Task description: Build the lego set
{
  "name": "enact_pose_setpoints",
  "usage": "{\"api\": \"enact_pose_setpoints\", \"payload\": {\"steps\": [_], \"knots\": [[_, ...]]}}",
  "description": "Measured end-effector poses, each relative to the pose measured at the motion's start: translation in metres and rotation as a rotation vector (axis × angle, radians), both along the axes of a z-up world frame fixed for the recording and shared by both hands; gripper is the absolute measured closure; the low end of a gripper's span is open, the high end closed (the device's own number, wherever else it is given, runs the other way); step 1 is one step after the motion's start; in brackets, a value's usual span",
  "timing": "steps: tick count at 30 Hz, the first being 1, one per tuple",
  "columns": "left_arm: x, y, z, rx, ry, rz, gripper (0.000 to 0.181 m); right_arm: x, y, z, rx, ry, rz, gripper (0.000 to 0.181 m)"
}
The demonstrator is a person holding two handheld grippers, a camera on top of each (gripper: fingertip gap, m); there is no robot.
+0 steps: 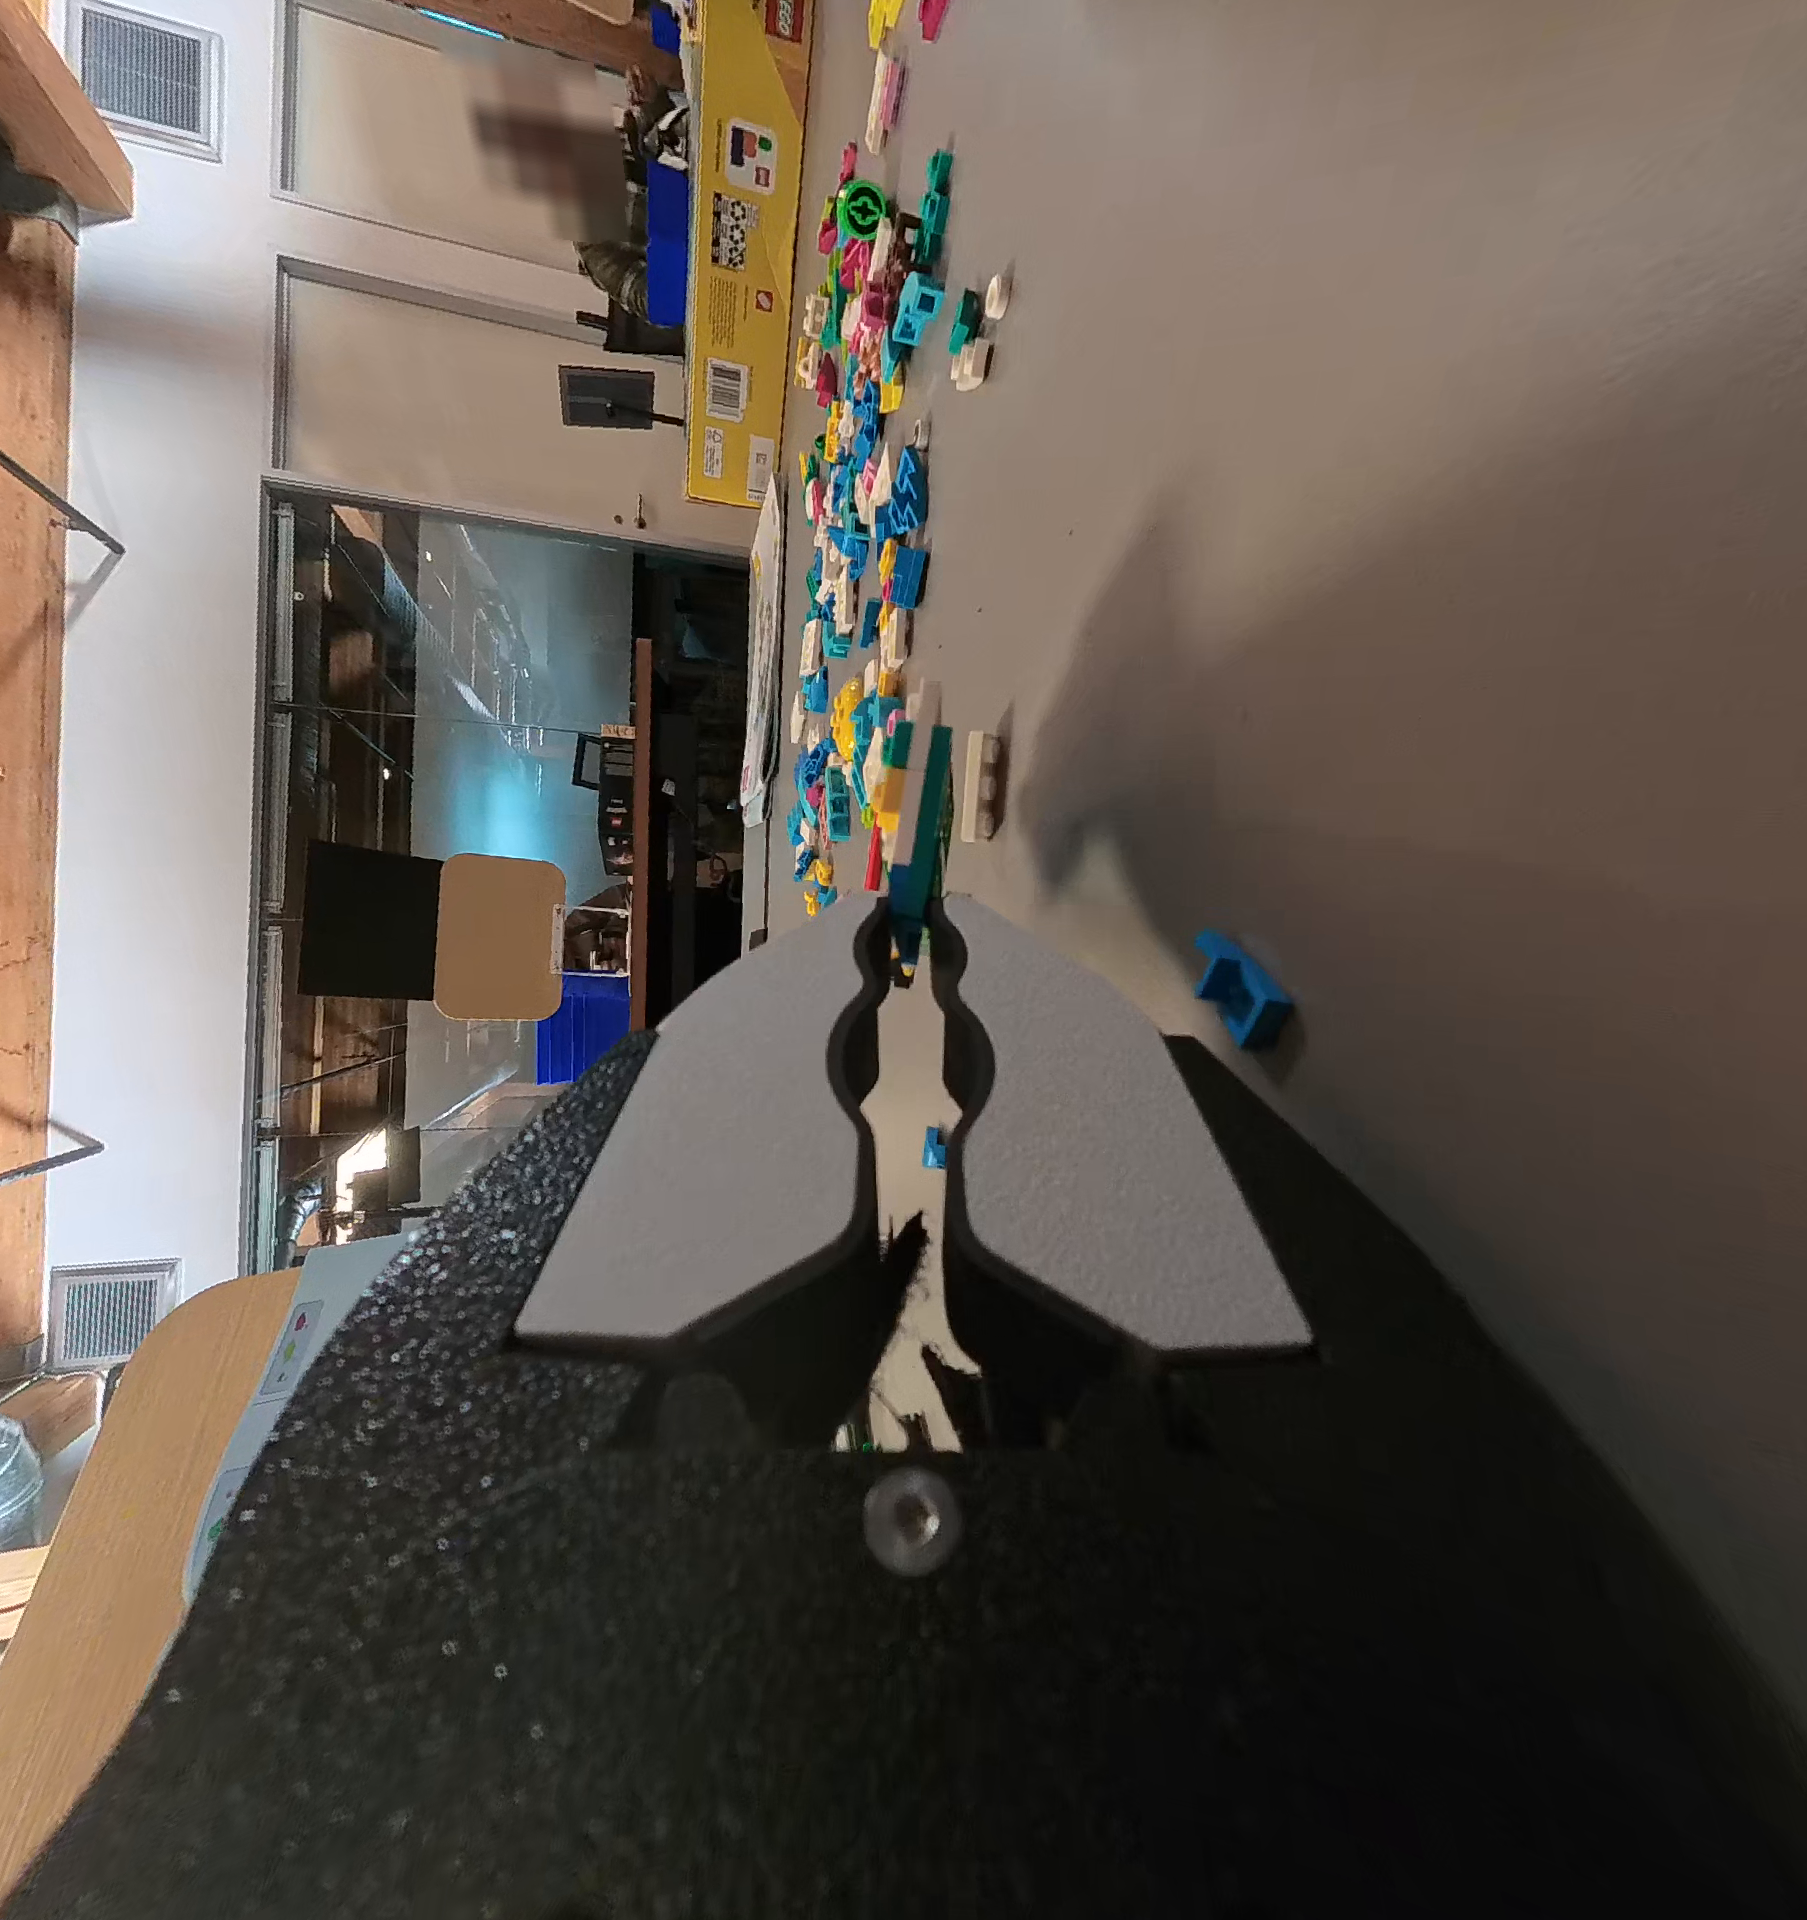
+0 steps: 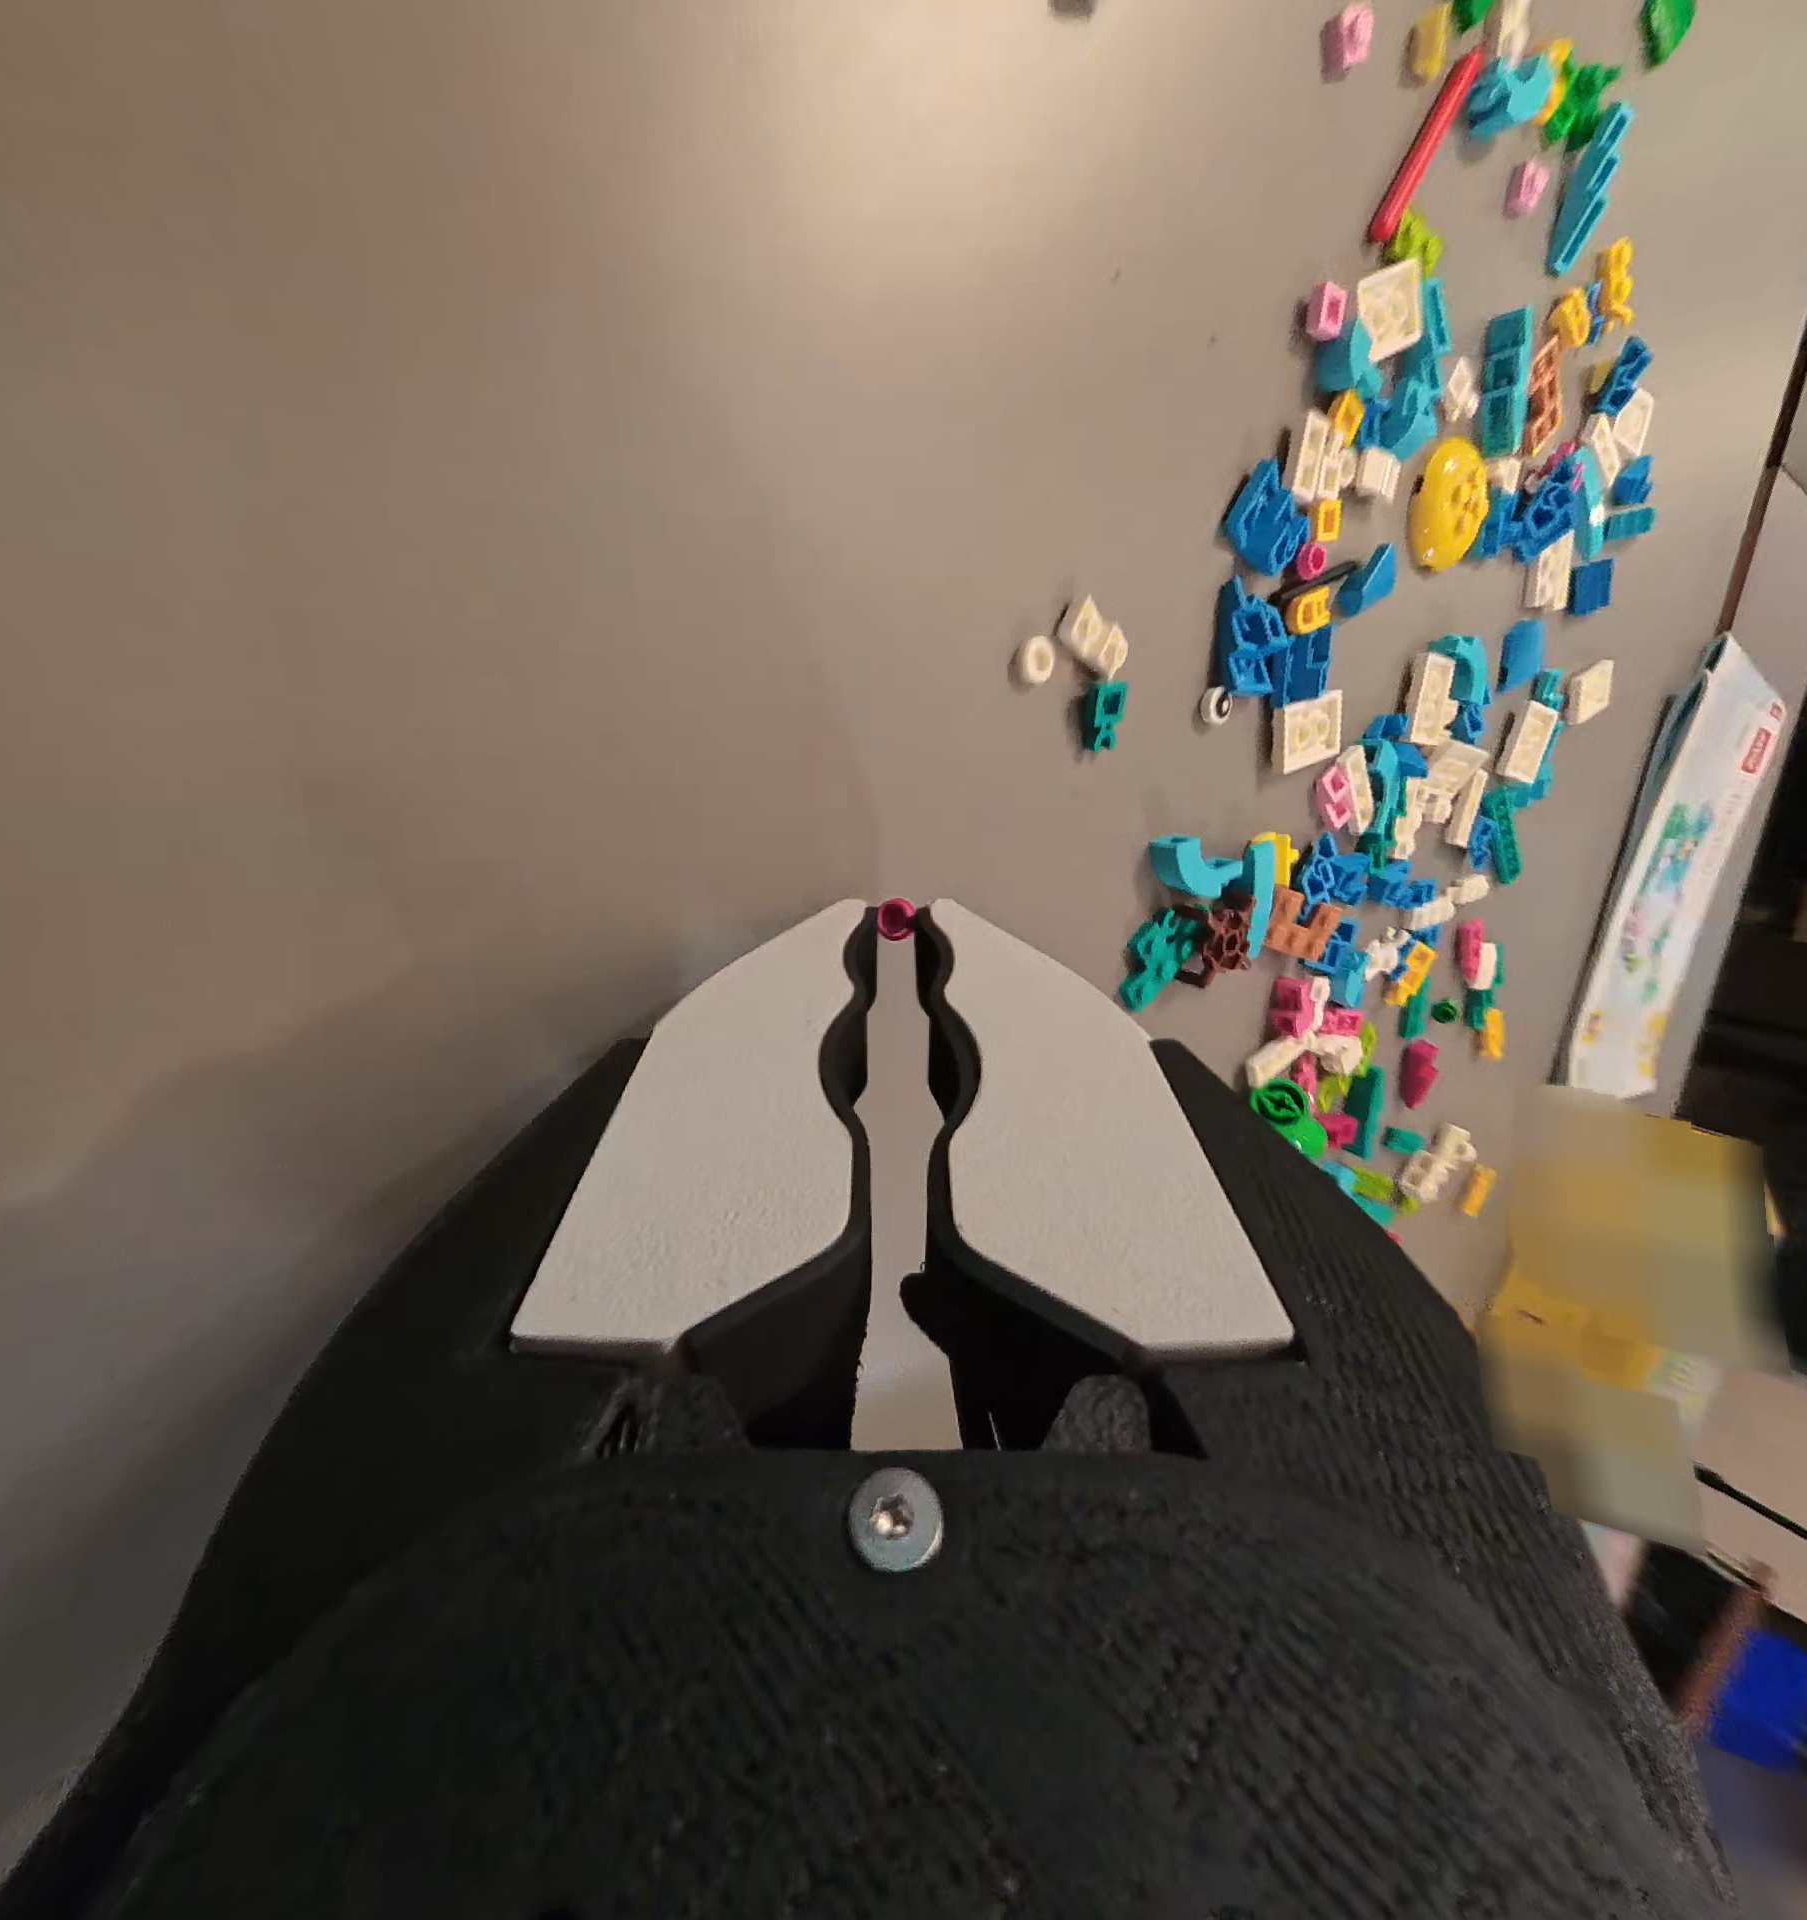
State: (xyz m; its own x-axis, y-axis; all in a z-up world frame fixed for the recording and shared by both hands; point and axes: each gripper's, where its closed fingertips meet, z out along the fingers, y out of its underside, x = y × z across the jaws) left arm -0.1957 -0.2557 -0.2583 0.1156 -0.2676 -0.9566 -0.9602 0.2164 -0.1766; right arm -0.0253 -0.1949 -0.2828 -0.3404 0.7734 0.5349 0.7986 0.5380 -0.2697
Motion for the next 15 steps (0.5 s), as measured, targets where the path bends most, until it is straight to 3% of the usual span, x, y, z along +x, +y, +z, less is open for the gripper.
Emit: {"api": "enact_pose_setpoints", "payload": {"steps": [5,9,15], "knots": [[0.01,-0.003,0.003,0.011,-0.008,-0.034,0.175,-0.029,-0.018,0.015,-0.192,0.181,0.005,0.176],[0.008,-0.002,-0.005,-0.014,0.049,-0.019,0.175,-0.05,-0.026,0.01,-0.287,0.208,0.012,0.176],[0.009,-0.006,-0.011,-0.235,-0.063,0.002,0.17,-0.074,-0.035,0.007,-0.356,0.224,0.034,0.176]]}}
